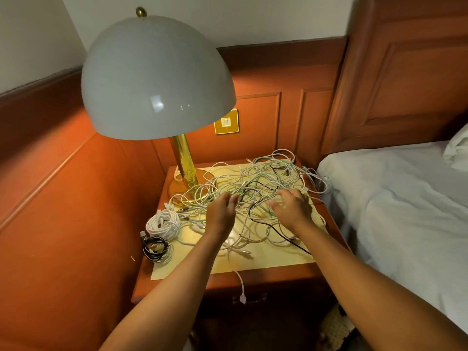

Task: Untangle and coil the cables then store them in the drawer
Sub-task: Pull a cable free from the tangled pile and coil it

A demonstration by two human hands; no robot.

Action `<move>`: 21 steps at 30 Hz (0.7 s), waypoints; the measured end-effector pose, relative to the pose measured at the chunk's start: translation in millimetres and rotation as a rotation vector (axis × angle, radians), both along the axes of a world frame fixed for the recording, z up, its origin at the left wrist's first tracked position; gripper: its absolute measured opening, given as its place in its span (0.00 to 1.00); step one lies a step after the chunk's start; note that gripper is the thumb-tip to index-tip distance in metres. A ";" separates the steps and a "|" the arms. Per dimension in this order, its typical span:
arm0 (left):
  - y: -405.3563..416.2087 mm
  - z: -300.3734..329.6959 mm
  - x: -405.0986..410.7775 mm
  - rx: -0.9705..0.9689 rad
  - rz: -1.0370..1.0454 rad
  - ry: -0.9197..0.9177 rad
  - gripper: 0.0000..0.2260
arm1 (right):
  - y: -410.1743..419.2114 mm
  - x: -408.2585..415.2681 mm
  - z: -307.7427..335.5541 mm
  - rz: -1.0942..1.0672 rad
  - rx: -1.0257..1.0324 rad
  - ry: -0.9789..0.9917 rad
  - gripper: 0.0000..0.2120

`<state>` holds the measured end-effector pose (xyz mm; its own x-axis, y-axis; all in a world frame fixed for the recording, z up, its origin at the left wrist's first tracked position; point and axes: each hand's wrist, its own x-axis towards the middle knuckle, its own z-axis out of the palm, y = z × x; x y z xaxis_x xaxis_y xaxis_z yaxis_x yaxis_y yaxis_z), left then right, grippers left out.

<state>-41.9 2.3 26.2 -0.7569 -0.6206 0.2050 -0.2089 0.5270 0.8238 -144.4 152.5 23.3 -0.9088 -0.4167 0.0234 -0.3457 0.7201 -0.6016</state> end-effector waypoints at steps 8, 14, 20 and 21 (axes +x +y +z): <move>-5.1 93.5 27.2 0.147 -0.218 0.288 0.14 | -21.0 47.7 85.2 0.410 -0.466 -0.259 0.18; 7.8 147.3 56.7 0.239 -0.212 0.382 0.13 | -20.9 69.7 123.9 0.337 -0.586 -0.234 0.09; 16.0 177.0 75.3 0.511 -0.094 0.416 0.11 | 4.5 113.0 127.5 0.617 -0.574 -0.576 0.06; 15.1 177.5 77.8 0.533 -0.093 0.394 0.11 | 11.5 125.4 119.6 0.617 -0.609 -0.606 0.07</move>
<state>35.8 17.4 203.7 -0.7435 -0.6492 0.1604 0.1872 0.0282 0.9819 -19.0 164.0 142.9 -0.4731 -0.8810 -0.0030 -0.0697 0.0408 -0.9967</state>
